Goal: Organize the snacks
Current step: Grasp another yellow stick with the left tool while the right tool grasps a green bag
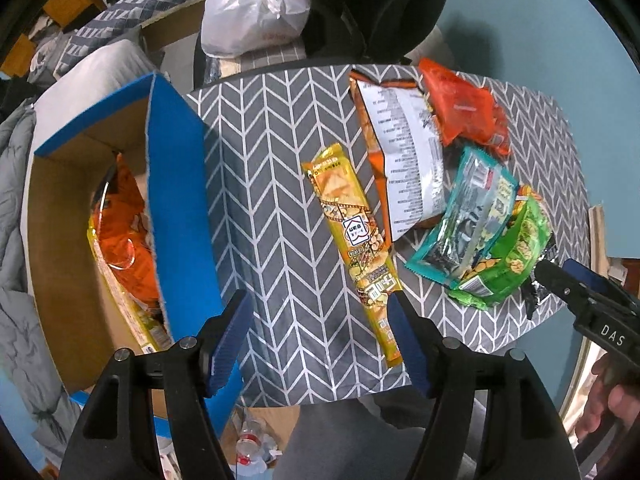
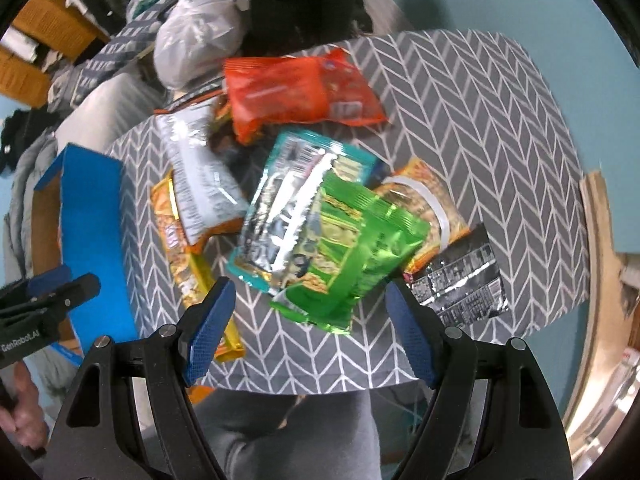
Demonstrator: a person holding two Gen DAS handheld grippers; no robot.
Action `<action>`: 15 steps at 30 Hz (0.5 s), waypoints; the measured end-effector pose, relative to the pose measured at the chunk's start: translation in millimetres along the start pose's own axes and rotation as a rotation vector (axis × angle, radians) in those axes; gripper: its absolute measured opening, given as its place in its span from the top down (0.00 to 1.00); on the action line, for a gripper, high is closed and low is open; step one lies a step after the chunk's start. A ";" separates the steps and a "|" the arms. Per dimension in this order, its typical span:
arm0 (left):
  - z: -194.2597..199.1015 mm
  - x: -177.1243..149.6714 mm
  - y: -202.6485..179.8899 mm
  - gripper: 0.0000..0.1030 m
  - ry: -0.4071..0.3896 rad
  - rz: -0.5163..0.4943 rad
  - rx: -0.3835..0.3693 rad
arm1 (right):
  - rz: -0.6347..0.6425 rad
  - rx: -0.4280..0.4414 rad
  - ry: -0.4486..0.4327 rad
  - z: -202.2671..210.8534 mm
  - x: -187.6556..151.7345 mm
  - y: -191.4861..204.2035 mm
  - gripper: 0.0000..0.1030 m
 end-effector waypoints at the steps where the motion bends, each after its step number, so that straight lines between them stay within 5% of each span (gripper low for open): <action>1: -3.8 -0.4 -0.7 0.31 0.007 0.005 0.001 | -0.013 -0.002 0.003 -3.0 -2.0 -3.5 0.24; 15: -49.6 -0.9 -11.6 0.31 0.091 0.079 0.014 | -0.110 0.011 0.047 -47.5 -8.3 -21.6 0.24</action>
Point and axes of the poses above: each gripper's, at about its wrist camera, not at the fingertips, and z roughly against the way its jaws point, y to its left, x to its top, the point moved 9 cm from there along -z, roughly the way its jaws point, and after that the axes turned 12 degrees about z, right-handed, at the moved point
